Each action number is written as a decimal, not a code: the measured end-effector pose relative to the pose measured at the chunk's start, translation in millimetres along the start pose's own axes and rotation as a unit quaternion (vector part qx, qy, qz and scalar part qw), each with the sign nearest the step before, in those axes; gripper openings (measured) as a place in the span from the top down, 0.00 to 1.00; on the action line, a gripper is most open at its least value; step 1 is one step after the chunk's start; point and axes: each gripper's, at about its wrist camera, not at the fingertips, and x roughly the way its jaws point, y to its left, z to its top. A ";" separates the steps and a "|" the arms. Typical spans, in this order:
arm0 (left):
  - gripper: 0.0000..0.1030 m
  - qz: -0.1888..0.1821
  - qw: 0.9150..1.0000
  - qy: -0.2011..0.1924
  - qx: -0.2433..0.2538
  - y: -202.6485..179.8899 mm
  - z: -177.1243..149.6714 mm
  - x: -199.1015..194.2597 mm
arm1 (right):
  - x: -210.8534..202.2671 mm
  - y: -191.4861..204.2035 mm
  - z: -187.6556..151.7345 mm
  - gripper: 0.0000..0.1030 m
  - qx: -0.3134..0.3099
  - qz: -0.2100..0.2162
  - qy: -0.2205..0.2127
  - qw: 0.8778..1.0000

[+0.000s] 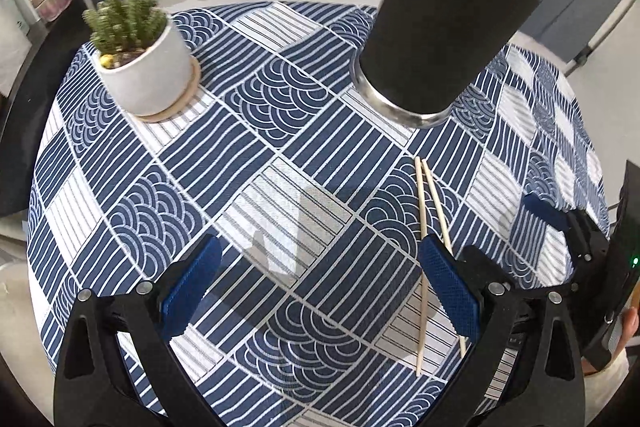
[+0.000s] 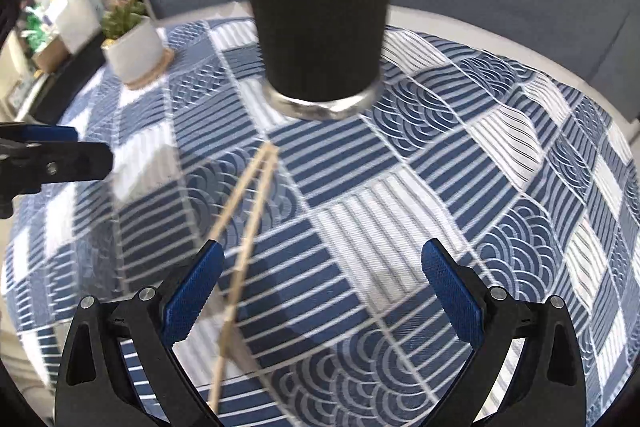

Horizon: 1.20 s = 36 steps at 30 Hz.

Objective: Organize utensils
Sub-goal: 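Lower both open grippers toward the last sticks on the cloth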

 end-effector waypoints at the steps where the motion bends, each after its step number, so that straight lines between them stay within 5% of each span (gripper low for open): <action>1: 0.06 0.001 1.000 0.003 0.005 -2.7 -0.6 4.6 | 3.4 -2.8 -0.3 0.08 0.007 0.000 0.007 1.000; 8: 0.06 0.026 0.999 0.033 0.032 -11.3 -0.2 30.4 | 10.9 -16.9 -3.1 0.08 0.029 0.002 0.017 0.999; 22: 0.06 0.017 0.997 0.055 0.057 -24.5 2.7 46.2 | 5.7 2.0 -4.2 0.08 -0.008 0.010 0.012 1.000; 25: 0.06 0.024 0.996 0.054 0.074 -29.5 4.4 47.2 | 7.6 -3.3 -4.3 0.07 0.012 0.058 0.030 0.998; 32: 0.06 0.032 0.995 0.065 0.071 -31.7 11.3 58.0 | 6.2 23.5 -12.8 0.08 -0.071 -0.007 0.015 0.997; 36: 0.06 0.021 0.996 0.067 0.060 -39.3 14.9 60.1 | 7.4 -1.3 -11.6 0.08 -0.027 -0.003 0.034 0.999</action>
